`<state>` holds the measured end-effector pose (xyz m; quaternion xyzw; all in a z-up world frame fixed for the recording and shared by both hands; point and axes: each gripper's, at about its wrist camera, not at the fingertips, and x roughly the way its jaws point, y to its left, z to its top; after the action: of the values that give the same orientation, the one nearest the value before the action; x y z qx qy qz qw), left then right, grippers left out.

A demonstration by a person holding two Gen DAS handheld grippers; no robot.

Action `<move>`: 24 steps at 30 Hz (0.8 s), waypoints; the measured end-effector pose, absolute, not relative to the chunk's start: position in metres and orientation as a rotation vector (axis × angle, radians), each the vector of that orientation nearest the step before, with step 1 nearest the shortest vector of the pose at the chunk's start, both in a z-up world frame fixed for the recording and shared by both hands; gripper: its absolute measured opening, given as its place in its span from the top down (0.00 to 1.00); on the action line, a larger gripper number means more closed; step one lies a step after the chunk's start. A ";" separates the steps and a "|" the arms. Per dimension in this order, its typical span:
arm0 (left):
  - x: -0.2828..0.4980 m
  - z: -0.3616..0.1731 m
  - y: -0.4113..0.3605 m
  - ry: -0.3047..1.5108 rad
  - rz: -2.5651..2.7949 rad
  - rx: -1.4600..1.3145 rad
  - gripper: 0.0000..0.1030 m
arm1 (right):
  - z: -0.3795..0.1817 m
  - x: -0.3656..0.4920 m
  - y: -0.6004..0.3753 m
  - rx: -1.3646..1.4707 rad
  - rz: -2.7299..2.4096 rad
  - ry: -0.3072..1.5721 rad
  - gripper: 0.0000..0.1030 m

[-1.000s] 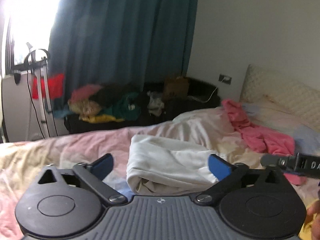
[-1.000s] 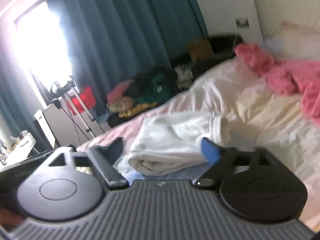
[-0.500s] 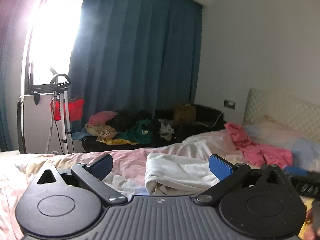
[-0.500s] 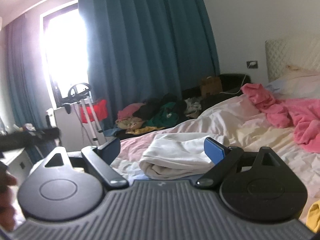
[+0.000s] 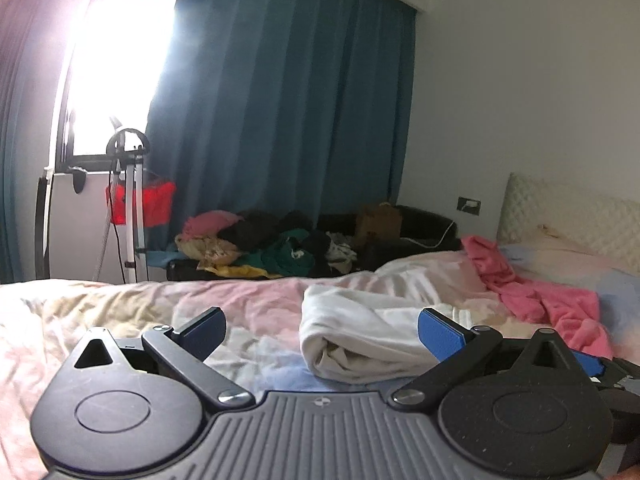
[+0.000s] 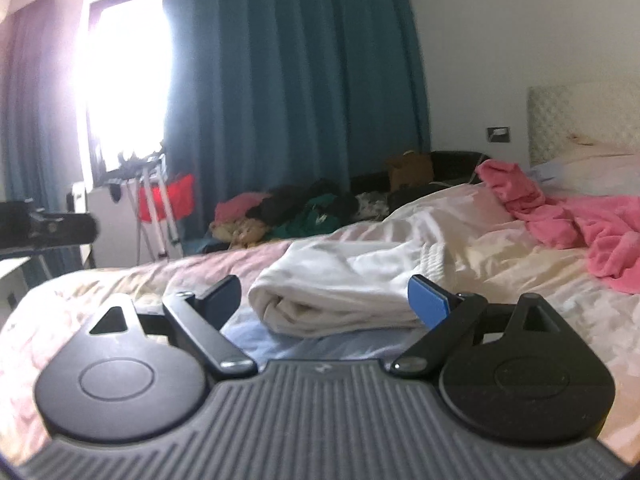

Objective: Fold clothes

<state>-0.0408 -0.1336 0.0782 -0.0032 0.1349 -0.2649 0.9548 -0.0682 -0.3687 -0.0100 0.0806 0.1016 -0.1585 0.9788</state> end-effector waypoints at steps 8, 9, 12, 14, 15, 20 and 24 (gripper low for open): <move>-0.017 0.042 -0.147 0.363 -0.533 -0.004 0.00 | -0.017 -0.062 -0.363 0.129 -0.330 0.220 0.11; -0.015 0.041 -0.147 0.366 -0.529 -0.008 0.00 | -0.017 -0.062 -0.364 0.130 -0.334 0.215 0.11; -0.011 0.040 -0.145 0.367 -0.524 -0.021 0.00 | -0.018 -0.063 -0.366 0.141 -0.329 0.212 0.11; -0.011 0.041 -0.144 0.367 -0.521 -0.022 0.00 | -0.019 -0.061 -0.367 0.149 -0.313 0.229 0.11; -0.011 0.041 -0.143 0.367 -0.519 -0.023 0.00 | -0.019 -0.059 -0.367 0.152 -0.307 0.238 0.11; -0.015 0.043 -0.146 0.362 -0.516 -0.008 0.00 | -0.019 -0.059 -0.368 0.166 -0.318 0.249 0.11; -0.018 0.043 -0.151 0.364 -0.523 0.004 0.00 | -0.019 -0.060 -0.370 0.174 -0.314 0.257 0.11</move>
<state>-0.0181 -0.1511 0.0428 0.0021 0.1790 -0.2569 0.9497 -0.0597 -0.3697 -0.0192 0.0865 0.1273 -0.1559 0.9757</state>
